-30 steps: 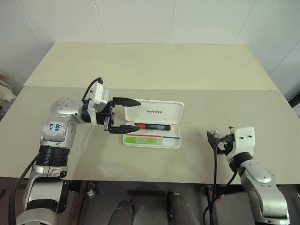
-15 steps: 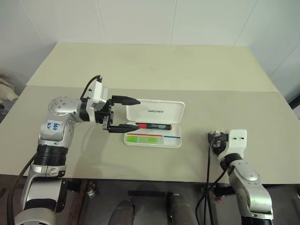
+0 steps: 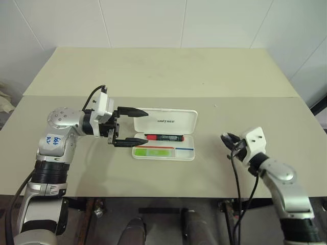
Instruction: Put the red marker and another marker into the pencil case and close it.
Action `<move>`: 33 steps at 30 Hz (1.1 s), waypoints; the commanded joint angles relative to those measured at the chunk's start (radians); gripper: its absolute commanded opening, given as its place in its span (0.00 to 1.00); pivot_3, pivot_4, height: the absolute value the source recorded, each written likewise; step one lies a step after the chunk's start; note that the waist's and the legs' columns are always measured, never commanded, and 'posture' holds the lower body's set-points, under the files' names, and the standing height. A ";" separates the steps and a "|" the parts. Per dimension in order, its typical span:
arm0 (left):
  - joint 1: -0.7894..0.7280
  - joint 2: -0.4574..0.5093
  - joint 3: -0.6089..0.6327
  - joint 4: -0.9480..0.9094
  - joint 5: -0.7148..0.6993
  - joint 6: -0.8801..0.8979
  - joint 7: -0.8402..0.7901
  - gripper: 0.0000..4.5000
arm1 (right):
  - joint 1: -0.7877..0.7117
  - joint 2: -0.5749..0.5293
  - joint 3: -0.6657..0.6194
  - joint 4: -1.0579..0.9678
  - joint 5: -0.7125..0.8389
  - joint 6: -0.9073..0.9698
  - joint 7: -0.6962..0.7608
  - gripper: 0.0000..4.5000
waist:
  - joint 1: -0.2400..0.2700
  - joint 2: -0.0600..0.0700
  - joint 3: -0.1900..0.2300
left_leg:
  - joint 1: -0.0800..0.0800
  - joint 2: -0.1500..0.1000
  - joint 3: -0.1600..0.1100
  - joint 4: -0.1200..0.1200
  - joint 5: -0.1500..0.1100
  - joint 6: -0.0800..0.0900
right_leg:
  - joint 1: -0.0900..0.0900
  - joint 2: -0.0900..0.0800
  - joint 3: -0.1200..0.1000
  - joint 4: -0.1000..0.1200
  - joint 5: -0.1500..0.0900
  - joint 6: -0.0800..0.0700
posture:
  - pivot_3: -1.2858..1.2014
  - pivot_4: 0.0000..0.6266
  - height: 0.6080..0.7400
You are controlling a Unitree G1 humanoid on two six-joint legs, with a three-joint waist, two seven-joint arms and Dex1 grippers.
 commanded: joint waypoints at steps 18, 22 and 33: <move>0.129 0.095 0.096 -0.013 0.002 -0.096 0.051 1.00 | -0.355 0.017 0.258 0.375 0.071 -0.257 0.717 0.09 | -0.005 0.000 0.000 | -0.001 0.000 0.000 -0.004 -0.001 -0.001 | -0.003 -0.001 0.000 -0.001 0.005 0.009 | 0.52 0.24 1.00; 0.149 0.098 0.099 -0.040 -0.003 -0.086 0.062 1.00 | -0.373 0.055 0.279 0.400 0.052 -0.272 0.715 0.09 | -0.006 0.000 0.000 | -0.001 0.000 0.000 -0.004 -0.001 -0.001 | -0.003 0.000 0.000 -0.001 0.005 0.009 | 0.52 0.24 1.00; 0.140 0.097 0.093 -0.044 -0.001 -0.077 0.064 1.00 | -0.379 0.089 0.296 0.417 0.035 -0.272 0.708 0.09 | -0.010 0.000 0.000 | -0.001 0.000 0.000 -0.004 -0.001 -0.001 | -0.004 0.000 0.000 0.001 0.005 0.009 | 0.52 0.24 1.00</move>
